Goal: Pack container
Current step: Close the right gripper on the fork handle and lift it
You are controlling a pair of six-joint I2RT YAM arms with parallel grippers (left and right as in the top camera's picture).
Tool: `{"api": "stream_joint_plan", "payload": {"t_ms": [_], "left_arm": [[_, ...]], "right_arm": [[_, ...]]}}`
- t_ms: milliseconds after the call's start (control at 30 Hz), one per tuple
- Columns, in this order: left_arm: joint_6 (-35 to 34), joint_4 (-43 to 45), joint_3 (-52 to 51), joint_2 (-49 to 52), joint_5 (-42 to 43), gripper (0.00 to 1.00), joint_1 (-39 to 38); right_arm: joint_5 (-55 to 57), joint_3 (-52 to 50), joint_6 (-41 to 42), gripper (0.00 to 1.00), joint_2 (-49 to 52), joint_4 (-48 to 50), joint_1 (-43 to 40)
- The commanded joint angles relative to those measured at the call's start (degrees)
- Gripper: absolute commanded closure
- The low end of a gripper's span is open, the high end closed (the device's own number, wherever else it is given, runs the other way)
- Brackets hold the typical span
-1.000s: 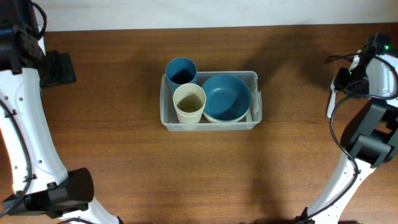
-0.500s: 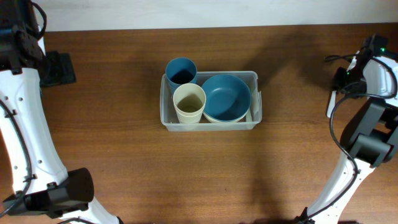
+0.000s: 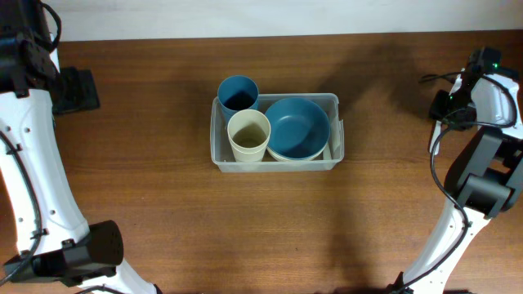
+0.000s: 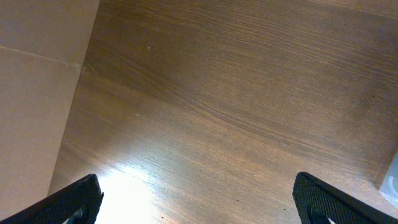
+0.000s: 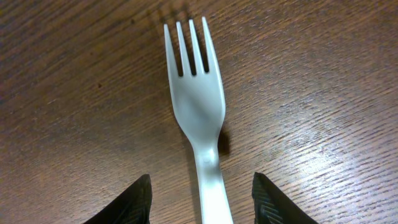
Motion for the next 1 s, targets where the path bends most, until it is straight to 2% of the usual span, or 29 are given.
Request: {"api": "stream_joint_plan", "payload": {"t_ms": [0, 433, 533, 767, 967], "left_arm": [[0.09, 0.13, 0.94, -1.42, -0.81, 0.00, 0.09], [0.09, 0.13, 0.94, -1.42, -0.81, 0.00, 0.09], [0.09, 0.13, 0.94, -1.42, -0.81, 0.00, 0.09], [0.09, 0.13, 0.94, -1.42, -0.81, 0.00, 0.09], [0.09, 0.13, 0.94, -1.42, -0.83, 0.00, 0.09]], "right_arm": [[-0.50, -0.37, -0.04, 0.53, 1.66, -0.02, 0.26], [-0.68, -0.37, -0.04, 0.54, 2.36, -0.20, -0.07], [-0.72, -0.37, -0.04, 0.63, 2.60, -0.22, -0.07], [-0.72, -0.37, -0.04, 0.66, 3.23, -0.81, -0.07], [-0.72, -0.35, -0.02, 0.76, 3.23, -0.90, -0.07]]}}
